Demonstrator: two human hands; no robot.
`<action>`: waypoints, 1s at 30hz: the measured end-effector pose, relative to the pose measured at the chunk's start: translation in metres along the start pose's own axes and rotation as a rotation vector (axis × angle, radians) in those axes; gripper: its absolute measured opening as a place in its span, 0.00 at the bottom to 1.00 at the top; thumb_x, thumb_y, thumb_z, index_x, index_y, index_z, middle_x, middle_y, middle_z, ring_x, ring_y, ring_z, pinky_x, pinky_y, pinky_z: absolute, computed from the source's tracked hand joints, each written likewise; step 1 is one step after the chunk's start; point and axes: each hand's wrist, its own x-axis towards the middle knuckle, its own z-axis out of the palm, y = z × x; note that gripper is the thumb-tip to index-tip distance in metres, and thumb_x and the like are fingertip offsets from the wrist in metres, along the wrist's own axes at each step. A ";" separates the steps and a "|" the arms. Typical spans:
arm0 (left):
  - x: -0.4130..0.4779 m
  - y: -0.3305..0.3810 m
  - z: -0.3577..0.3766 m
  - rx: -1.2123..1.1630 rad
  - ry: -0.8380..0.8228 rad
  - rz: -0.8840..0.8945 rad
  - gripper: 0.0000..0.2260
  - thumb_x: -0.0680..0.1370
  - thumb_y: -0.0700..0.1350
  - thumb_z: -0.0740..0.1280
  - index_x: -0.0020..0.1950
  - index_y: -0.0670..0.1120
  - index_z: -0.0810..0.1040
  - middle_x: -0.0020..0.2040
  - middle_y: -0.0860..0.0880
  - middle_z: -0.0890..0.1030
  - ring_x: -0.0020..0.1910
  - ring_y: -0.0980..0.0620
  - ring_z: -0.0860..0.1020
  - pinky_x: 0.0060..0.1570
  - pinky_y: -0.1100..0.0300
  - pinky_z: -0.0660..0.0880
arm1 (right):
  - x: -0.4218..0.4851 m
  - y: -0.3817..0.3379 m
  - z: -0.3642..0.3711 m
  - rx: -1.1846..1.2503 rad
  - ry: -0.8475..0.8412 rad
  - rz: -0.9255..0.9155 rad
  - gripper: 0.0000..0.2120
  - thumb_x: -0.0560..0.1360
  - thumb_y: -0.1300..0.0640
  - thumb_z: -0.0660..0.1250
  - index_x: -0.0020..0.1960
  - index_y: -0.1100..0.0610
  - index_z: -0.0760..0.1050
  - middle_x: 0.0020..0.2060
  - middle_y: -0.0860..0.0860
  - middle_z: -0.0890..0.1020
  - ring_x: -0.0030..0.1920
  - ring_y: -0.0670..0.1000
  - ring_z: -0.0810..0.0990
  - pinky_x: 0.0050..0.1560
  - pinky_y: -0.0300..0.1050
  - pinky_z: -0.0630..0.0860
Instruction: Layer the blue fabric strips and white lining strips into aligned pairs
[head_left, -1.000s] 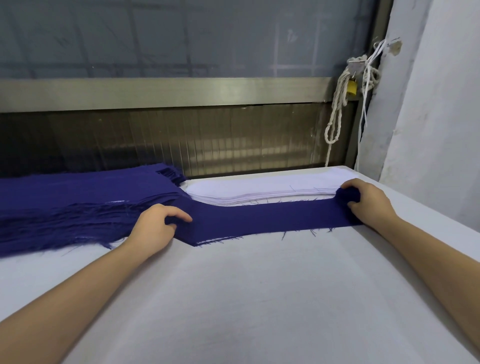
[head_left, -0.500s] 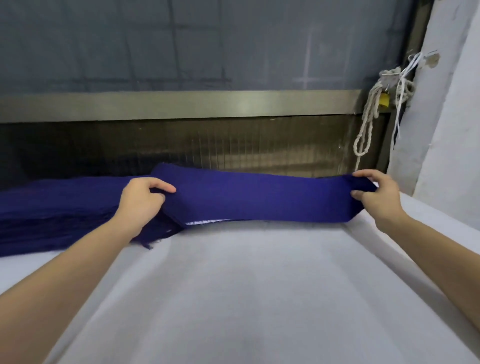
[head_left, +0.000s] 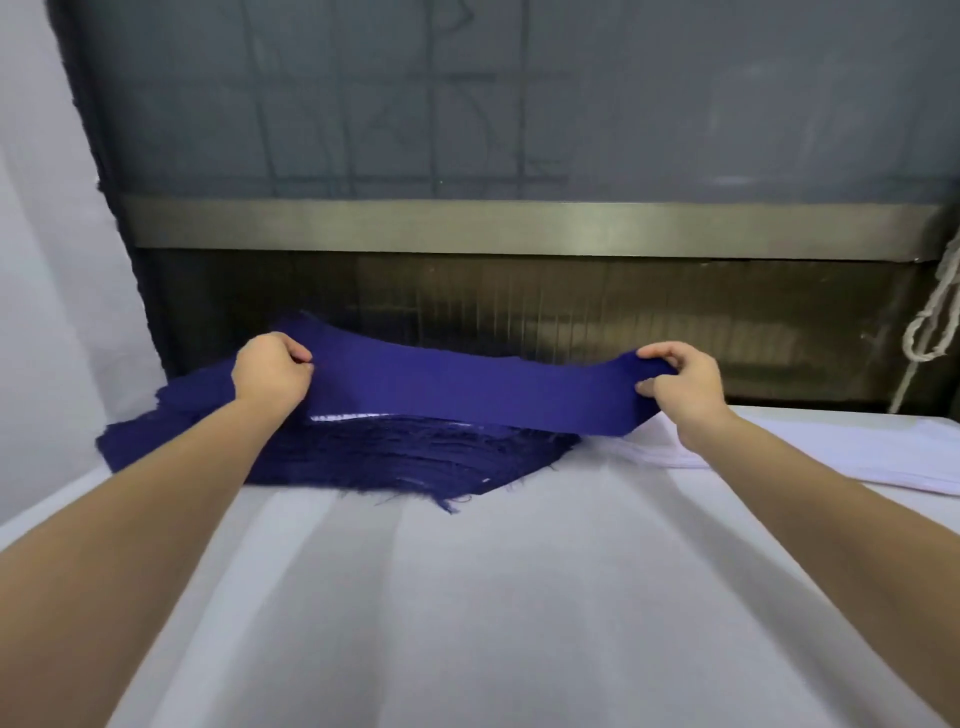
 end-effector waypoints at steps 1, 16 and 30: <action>0.006 -0.006 -0.002 0.031 0.004 0.012 0.04 0.74 0.36 0.68 0.47 0.41 0.80 0.53 0.41 0.81 0.55 0.41 0.76 0.53 0.51 0.71 | 0.001 -0.001 0.010 -0.005 -0.018 0.001 0.18 0.68 0.78 0.64 0.48 0.57 0.76 0.49 0.54 0.78 0.51 0.54 0.76 0.47 0.45 0.74; 0.059 -0.072 -0.019 0.390 -0.028 -0.043 0.14 0.75 0.31 0.61 0.60 0.38 0.78 0.61 0.33 0.73 0.60 0.33 0.70 0.62 0.42 0.69 | -0.002 -0.009 0.089 -0.097 -0.148 -0.028 0.16 0.68 0.75 0.69 0.47 0.56 0.77 0.61 0.57 0.74 0.58 0.55 0.75 0.48 0.41 0.76; 0.062 -0.095 -0.019 0.600 -0.067 -0.139 0.15 0.78 0.34 0.61 0.63 0.37 0.75 0.64 0.35 0.69 0.64 0.34 0.66 0.64 0.45 0.65 | -0.015 -0.003 0.101 -0.190 -0.256 -0.036 0.13 0.71 0.71 0.68 0.50 0.56 0.78 0.60 0.54 0.75 0.59 0.53 0.75 0.59 0.50 0.76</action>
